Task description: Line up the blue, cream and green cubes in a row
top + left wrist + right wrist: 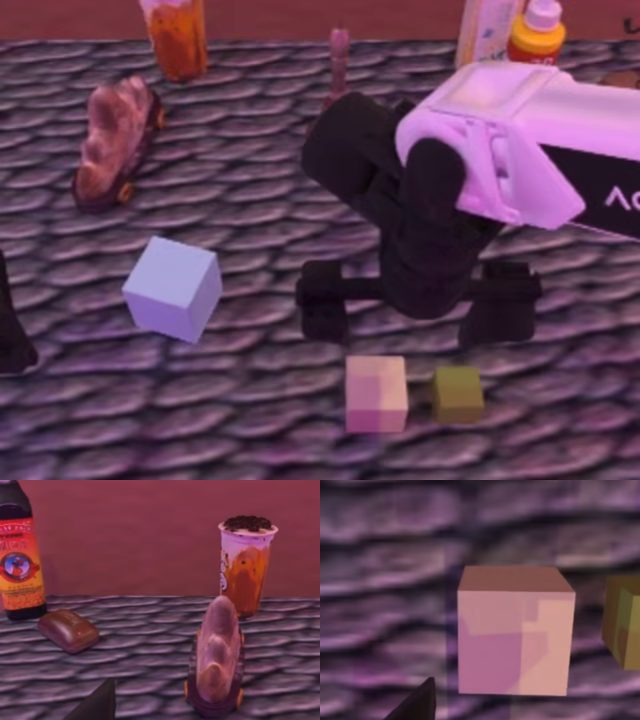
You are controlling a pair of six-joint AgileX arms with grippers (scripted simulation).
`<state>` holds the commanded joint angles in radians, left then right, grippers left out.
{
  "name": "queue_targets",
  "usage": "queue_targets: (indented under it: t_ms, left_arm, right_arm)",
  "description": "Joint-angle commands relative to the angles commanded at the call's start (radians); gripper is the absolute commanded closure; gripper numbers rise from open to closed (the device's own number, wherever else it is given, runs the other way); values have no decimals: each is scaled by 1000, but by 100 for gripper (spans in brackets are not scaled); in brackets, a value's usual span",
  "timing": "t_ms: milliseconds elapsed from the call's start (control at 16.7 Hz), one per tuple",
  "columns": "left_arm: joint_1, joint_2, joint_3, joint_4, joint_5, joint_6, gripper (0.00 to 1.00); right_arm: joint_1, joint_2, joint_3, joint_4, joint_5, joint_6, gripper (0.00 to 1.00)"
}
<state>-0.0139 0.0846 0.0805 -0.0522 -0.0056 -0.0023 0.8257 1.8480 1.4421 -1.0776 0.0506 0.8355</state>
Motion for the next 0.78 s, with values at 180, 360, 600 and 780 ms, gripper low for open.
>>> queue_targets:
  t_ms: [180, 360, 600, 780]
  left_arm:
    - [-30, 160, 137, -98, -3, -3, 0]
    - [-74, 387, 312, -233, -1, -6, 0]
    - [-145, 756, 579, -456, 5, -11, 0]
    - [-201, 1049, 790, -634, 9, -15, 0]
  right_arm:
    - [-75, -185, -129, 88, 45, -89, 0]
    - [-178, -453, -312, 210, 88, -208, 0]
    - [-349, -877, -624, 409, 120, -392, 0]
    - [-482, -1182, -869, 566, 118, -527, 0]
